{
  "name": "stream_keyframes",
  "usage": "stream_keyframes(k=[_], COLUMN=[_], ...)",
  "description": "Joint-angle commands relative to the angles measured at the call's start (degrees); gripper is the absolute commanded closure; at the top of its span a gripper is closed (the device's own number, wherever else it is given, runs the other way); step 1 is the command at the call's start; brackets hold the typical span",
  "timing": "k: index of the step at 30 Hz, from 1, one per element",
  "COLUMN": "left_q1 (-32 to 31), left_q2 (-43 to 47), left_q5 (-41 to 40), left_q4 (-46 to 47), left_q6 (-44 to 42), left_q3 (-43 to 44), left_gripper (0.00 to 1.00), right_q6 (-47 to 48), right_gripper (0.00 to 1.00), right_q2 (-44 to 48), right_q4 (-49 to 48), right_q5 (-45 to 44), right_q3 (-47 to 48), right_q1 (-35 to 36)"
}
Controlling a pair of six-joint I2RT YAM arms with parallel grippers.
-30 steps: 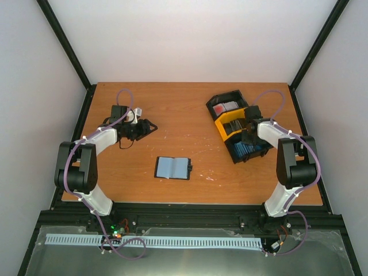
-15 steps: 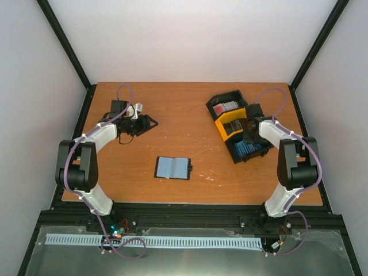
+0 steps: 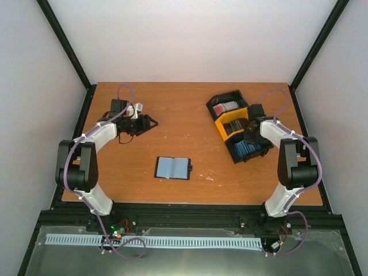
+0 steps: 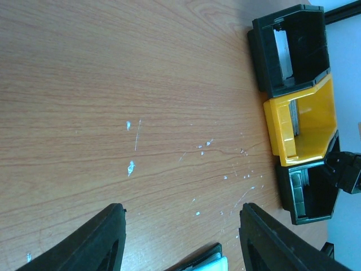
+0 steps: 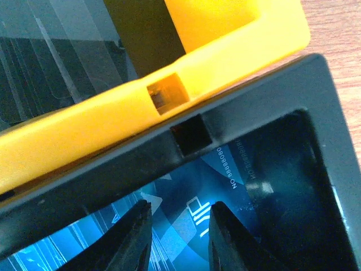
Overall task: Put the credit cards into the card holder
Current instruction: Pick up the credit card from the storage box.
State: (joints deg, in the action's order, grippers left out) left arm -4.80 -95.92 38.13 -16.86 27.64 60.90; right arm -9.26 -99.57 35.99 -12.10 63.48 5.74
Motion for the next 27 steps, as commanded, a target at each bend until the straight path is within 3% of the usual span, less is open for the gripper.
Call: stream_keyframes(k=[1, 10, 16, 27], left_q1=[0.7, 0.7, 0.7, 0.7], left_q2=[0.7, 0.4, 0.0, -0.3], left_q5=[0.6, 0.9, 1.3, 1.7], left_q4=[-0.3, 0.7, 1.2, 1.8], left_q6=[-1.0, 0.0, 0.4, 0.9], left_q3=[2.7, 2.7, 2.9, 2.9], left_gripper=[0.43, 0.43, 0.43, 0.43], right_q6=[-0.3, 0.6, 0.4, 0.3], right_gripper=[0.71, 0.65, 0.75, 0.76], right_q2=[-0.8, -2.4, -2.2, 0.1], right_q4=[-0.5, -1.4, -1.6, -0.8], right_q5=[-0.7, 0.2, -1.5, -1.7], right_q3=[0.9, 0.2, 0.3, 1.3], right_q1=[-0.5, -0.4, -0.5, -0.8])
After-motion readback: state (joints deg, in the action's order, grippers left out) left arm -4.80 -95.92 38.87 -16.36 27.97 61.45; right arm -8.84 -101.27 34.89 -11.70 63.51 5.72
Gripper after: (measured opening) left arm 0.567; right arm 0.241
